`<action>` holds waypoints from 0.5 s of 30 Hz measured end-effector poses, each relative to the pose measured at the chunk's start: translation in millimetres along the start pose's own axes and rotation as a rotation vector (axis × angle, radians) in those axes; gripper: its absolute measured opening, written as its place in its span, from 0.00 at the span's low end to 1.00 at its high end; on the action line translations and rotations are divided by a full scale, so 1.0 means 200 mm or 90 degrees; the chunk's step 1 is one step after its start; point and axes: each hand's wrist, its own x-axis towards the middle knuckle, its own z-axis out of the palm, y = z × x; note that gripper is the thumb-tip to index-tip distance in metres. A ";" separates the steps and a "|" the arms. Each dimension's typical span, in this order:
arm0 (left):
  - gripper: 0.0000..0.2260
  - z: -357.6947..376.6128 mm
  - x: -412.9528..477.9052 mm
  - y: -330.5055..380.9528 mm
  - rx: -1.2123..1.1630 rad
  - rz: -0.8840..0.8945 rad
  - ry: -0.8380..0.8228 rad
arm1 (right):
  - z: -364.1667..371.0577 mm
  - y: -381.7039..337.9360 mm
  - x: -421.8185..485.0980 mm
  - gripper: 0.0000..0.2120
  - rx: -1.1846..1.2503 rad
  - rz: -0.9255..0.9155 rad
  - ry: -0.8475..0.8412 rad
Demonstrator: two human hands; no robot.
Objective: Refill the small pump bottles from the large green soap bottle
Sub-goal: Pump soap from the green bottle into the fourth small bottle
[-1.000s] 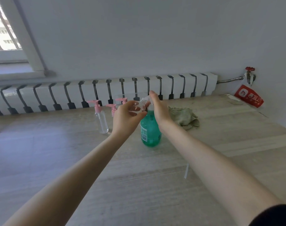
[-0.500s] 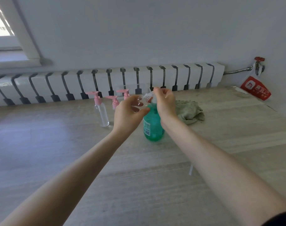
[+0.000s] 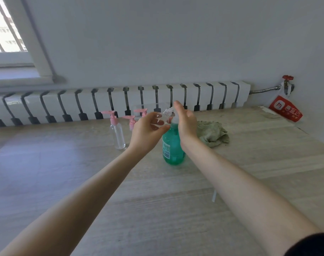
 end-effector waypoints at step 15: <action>0.11 0.03 0.00 -0.03 -0.031 0.030 0.020 | -0.01 0.02 0.01 0.14 0.002 -0.039 0.024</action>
